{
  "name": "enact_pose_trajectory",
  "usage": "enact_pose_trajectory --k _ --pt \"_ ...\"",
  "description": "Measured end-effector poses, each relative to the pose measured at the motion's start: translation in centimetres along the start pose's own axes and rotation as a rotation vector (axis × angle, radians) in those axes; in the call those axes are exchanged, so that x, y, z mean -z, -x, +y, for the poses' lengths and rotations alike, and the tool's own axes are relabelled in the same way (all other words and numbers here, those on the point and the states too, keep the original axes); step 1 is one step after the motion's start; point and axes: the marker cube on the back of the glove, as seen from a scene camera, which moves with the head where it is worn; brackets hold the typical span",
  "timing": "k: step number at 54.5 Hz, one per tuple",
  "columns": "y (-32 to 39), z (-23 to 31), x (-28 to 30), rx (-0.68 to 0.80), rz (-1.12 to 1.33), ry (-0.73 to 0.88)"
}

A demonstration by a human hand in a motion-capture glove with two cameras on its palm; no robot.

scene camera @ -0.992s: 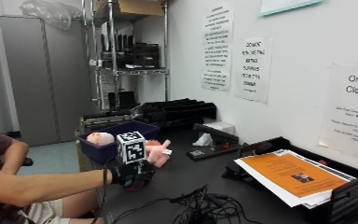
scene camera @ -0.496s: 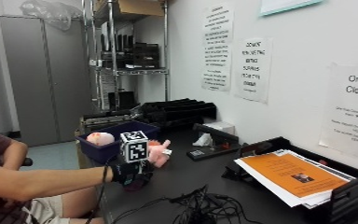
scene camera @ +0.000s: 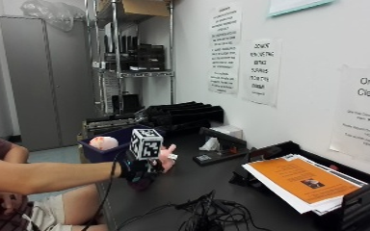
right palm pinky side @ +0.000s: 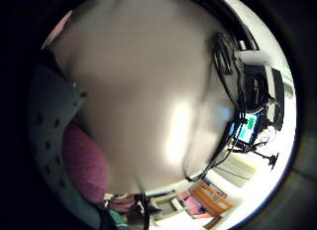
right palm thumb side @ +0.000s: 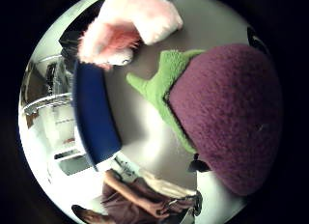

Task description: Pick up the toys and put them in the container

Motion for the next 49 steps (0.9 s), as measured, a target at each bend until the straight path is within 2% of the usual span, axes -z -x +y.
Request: enact_pose_trajectory --k 15,24,37,49 --pt "4.9 0.1 13.3 0.06 0.106 -0.104" --pt "7.5 0.1 18.1 0.078 0.171 -0.151" --pt "13.0 -0.4 21.0 0.134 0.195 -0.195" --pt "20.0 -1.8 21.1 0.227 0.201 -0.199"
